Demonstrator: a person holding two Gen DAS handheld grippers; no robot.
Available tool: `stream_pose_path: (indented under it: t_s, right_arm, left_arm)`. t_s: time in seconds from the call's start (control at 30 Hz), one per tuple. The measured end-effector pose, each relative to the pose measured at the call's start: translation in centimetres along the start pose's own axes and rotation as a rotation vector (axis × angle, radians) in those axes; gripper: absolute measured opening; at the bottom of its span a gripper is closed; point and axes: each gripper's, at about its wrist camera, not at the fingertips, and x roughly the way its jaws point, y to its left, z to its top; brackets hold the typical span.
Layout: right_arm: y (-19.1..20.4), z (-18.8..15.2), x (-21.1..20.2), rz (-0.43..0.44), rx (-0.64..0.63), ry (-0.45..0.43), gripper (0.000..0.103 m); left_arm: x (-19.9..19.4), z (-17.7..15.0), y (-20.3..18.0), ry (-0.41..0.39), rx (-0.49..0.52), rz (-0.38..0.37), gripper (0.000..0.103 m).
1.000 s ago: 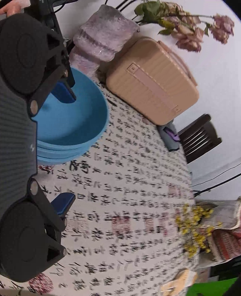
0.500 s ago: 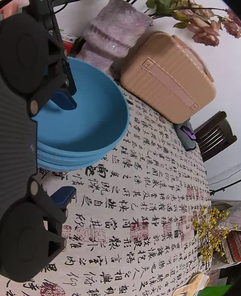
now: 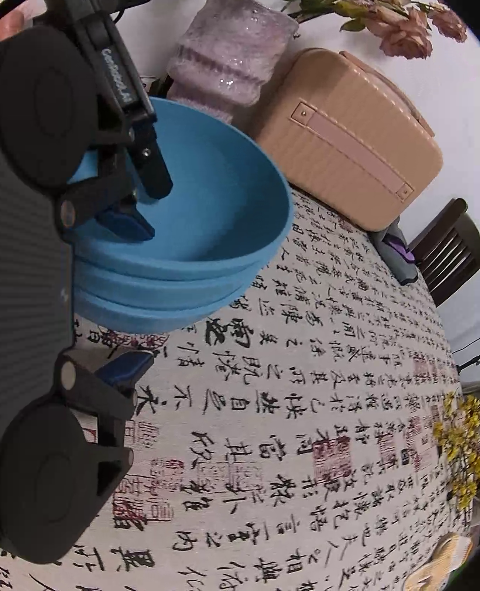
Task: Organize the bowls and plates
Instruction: 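Lift the blue bowl stack with both grippers and carry it toward the cream plates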
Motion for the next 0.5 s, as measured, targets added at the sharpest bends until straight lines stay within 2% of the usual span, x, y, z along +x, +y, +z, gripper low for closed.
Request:
stream_pose_path:
  t_s: [0.07, 0.27, 0.37, 0.5]
  right_arm:
    - [-0.1, -0.3, 0.0, 0.029, 0.019, 0.008, 0.055]
    - [-0.5, -0.8, -0.4, 0.032, 0.036, 0.002, 0.052]
    - [-0.8, -0.7, -0.5, 0.028, 0.050, -0.004, 0.046]
    - [-1.3, -0.7, -0.8, 0.032, 0.072, 0.000, 0.042]
  left_arm:
    - [0.2, -0.1, -0.1, 0.005, -0.013, -0.011, 0.062]
    - [0.6, -0.4, -0.8, 0.019, -0.018, -0.042, 0.044]
    - [0.6, -0.5, -1.6, 0.004, -0.011, -0.017, 0.045]
    - [0.5, -0.5, -2.0, -0.008, -0.021, 0.000, 0.045]
